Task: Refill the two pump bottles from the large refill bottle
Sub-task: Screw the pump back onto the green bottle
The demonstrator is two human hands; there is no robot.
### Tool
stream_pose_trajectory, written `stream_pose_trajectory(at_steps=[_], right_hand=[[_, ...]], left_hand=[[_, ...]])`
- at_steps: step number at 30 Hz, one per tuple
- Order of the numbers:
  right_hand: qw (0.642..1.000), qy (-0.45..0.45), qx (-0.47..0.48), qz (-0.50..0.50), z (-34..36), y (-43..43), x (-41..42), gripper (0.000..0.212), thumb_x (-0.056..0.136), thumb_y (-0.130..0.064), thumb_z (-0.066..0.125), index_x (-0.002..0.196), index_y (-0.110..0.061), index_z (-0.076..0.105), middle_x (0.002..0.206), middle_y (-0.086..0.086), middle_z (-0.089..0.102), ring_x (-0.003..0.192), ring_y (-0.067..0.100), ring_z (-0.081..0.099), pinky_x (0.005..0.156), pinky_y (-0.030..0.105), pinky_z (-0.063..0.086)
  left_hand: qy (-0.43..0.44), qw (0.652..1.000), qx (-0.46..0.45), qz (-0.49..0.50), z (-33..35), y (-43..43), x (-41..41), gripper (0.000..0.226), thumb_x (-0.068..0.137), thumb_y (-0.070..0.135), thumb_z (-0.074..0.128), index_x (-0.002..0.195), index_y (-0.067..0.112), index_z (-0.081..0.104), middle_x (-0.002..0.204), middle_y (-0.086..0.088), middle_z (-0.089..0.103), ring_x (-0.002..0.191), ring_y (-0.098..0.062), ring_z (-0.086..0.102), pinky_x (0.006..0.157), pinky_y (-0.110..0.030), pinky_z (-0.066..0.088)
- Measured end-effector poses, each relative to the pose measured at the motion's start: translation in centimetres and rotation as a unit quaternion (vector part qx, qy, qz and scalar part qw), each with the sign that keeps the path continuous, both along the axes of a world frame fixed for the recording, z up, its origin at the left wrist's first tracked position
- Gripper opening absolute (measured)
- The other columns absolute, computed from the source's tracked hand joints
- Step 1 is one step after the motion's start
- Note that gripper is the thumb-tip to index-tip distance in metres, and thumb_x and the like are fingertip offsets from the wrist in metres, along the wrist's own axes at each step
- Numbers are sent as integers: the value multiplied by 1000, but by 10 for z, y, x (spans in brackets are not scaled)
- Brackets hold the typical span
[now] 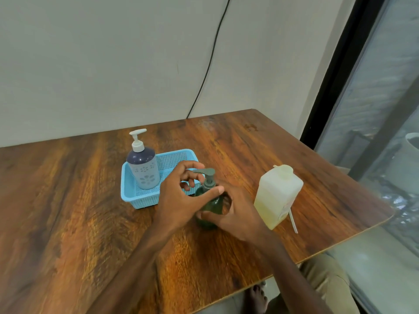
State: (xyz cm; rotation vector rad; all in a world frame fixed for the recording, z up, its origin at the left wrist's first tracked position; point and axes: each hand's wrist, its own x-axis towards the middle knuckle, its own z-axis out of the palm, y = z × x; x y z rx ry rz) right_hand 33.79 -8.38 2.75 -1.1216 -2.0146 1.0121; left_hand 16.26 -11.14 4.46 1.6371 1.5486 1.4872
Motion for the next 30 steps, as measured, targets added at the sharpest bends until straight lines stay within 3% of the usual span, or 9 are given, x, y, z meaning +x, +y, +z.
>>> stream_pose_trajectory(at_steps=[4,6,9,12,16,18,21,26,30], right_hand=[[1000,9,9,17,3,0,-2,65,74,-57,81,132,-47,52,122,-35,60,111,-11,59,83,10,51],[1000,9,17,22,3,0,-2,67,76,-52,81,136,-42,52,127,-32,61,115,-8,59,89,14,53],[1000,6,14,15,0,2,-2,70,76,-51,82,138,-45,51,132,-31,60,118,-7,58,95,23,56],[1000,0,7,1,-1,2,-2,77,71,-60,81,139,-49,47,131,-32,58,117,-9,55,95,19,52],[1000,11,8,9,2,-2,-2,68,74,-58,80,134,-44,52,123,-33,61,111,-11,58,83,8,50],[1000,10,8,9,2,-2,-2,63,76,-51,81,133,-44,53,121,-36,60,111,-11,58,82,6,49],[1000,-3,5,-2,1,-2,-1,64,78,-49,81,135,-47,51,116,-44,57,111,-14,56,79,8,52],[1000,-5,16,-8,-3,0,-2,77,76,-54,82,144,-41,48,133,-26,60,117,-5,56,90,15,51],[1000,-9,11,-7,-1,-1,-2,77,74,-58,80,142,-40,50,130,-25,60,115,-6,56,90,16,49]], left_hand=[[29,996,-3,-83,1,-1,-12,65,75,38,83,133,44,56,116,19,77,117,-8,70,95,-47,60],[47,994,-16,-92,-1,0,-9,72,73,51,84,137,47,51,126,24,70,124,-3,63,102,-43,54],[33,998,-29,-36,-1,-1,-2,74,59,81,83,123,57,54,117,29,65,112,2,60,89,-26,52],[7,1000,2,-25,-1,-1,-5,56,63,68,88,112,55,63,107,25,73,103,0,69,81,-20,55],[31,996,4,-79,1,-7,-12,47,74,49,78,118,55,62,118,25,74,117,0,68,99,-31,58],[66,995,3,-72,0,-7,-9,57,75,57,77,128,50,58,125,24,67,122,-2,61,100,-36,54],[72,997,-5,-17,1,-5,-2,70,65,78,79,125,49,57,116,30,61,112,-2,57,88,-26,50],[30,999,11,-27,1,-4,-4,55,68,62,86,113,46,61,106,29,73,99,-2,70,77,-19,51],[17,998,15,-55,0,-6,-6,51,73,43,85,118,48,60,114,28,74,110,-1,72,92,-37,61]])
